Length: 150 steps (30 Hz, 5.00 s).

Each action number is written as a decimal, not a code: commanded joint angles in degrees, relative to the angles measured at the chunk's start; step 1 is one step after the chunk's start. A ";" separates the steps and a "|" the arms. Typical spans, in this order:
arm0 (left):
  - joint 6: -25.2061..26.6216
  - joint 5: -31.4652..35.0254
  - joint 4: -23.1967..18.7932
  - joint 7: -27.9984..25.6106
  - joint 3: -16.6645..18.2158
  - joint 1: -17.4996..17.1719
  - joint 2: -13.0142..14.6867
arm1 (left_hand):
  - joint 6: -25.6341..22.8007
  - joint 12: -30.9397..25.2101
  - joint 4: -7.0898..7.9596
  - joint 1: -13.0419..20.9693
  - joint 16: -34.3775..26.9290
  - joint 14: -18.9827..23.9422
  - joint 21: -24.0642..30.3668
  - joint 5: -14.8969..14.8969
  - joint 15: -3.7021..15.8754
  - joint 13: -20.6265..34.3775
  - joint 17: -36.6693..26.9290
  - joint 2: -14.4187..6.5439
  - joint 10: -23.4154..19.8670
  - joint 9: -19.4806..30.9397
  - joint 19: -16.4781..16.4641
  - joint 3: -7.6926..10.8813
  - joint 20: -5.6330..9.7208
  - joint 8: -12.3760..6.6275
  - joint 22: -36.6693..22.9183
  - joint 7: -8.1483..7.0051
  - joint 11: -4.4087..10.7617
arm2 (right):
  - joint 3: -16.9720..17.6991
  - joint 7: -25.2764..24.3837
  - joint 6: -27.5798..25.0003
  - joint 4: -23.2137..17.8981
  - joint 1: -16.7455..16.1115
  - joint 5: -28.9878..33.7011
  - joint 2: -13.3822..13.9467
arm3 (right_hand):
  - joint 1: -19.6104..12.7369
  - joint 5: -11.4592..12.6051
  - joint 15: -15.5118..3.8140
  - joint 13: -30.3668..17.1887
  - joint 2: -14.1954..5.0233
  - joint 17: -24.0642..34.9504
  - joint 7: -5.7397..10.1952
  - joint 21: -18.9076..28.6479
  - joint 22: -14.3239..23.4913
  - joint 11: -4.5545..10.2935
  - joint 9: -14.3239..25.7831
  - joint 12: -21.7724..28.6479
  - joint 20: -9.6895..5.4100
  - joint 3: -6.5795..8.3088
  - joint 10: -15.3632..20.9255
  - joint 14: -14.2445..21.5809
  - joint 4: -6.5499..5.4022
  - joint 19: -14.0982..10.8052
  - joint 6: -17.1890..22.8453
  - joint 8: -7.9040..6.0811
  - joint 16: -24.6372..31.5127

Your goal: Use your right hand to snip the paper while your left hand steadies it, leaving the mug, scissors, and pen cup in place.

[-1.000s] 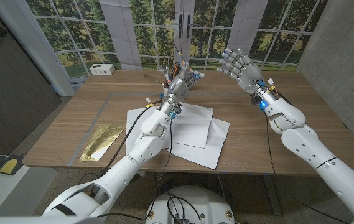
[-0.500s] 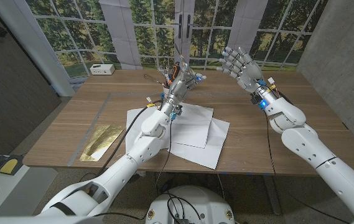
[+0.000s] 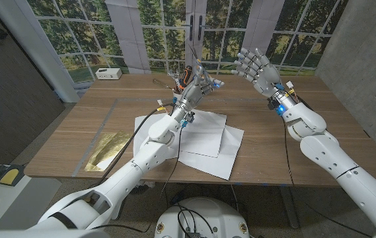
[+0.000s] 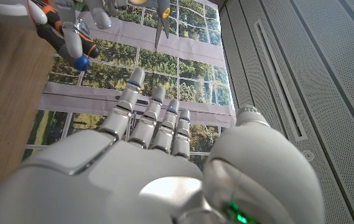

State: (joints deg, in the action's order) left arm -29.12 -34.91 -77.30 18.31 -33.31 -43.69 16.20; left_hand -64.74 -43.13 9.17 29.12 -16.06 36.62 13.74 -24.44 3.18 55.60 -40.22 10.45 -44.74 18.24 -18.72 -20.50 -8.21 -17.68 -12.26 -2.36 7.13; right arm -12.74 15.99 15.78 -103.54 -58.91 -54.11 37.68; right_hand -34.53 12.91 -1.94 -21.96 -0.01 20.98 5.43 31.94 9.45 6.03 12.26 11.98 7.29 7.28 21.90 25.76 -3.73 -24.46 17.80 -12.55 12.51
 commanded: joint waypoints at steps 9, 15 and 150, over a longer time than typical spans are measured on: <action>-0.85 2.44 -6.84 -0.86 0.13 -1.81 4.20 | 3.30 -0.12 0.15 -2.75 0.34 -0.36 0.02 -0.57 3.29 -0.02 -0.26 -0.13 0.11 0.49 -0.11 -0.13 -0.31 0.25 0.01 3.34 -0.09 | 1.77 -0.76 0.39 0.24 -1.76 -0.45 0.79 | 0.71 -0.12 0.21 0.08 -0.02 -0.23 -0.40 -0.79 0.28 -0.40 0.04 -0.02 0.38 -0.41 0.42 0.32 -0.09 -0.35 0.31 0.13 0.15; -1.13 2.94 -8.47 -1.52 0.48 -2.73 5.41 | 3.15 -0.28 -0.02 -3.72 0.76 -0.79 -0.04 -0.66 3.16 -0.08 -0.03 -0.14 0.14 0.68 0.00 -0.06 -0.32 0.23 0.03 3.37 -0.40 | 1.72 -0.76 0.14 0.50 -1.51 -0.41 0.81 | 0.72 -0.11 0.28 0.12 -0.02 -0.32 -0.41 -1.04 0.28 -0.48 0.03 -0.06 0.47 -0.45 0.34 0.27 -0.06 -0.25 0.36 0.11 0.13; 15.61 -4.88 -29.78 3.09 8.58 -15.33 31.34 | 3.10 -1.24 -1.78 -5.28 2.34 -0.44 -0.10 -2.14 3.34 -2.48 0.74 -1.96 1.34 0.54 0.35 0.97 -0.25 2.42 0.10 2.80 0.30 | -6.74 -18.48 -12.02 -4.14 -2.09 31.49 13.03 | -8.65 -0.62 -1.31 -0.08 -1.74 -0.60 1.18 -10.80 0.49 0.51 -0.02 -0.74 0.85 0.72 -4.97 -11.11 7.29 5.18 -4.56 1.24 -0.33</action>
State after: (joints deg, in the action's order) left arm -13.91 -39.27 -106.48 20.81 -25.25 -58.61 46.62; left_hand -63.51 -43.89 7.66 23.62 -13.76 35.83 13.74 -26.31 3.37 53.05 -39.27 8.93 -43.25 18.60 -18.50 -19.46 -8.59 -15.64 -12.01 -1.73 7.05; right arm -18.31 -1.72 5.66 -106.56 -61.57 -25.32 50.02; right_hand -42.47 12.64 -2.39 -21.94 -1.60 20.20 6.46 21.39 9.74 6.14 12.13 11.21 8.07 7.69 17.27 15.09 3.16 -19.71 13.68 -11.43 12.25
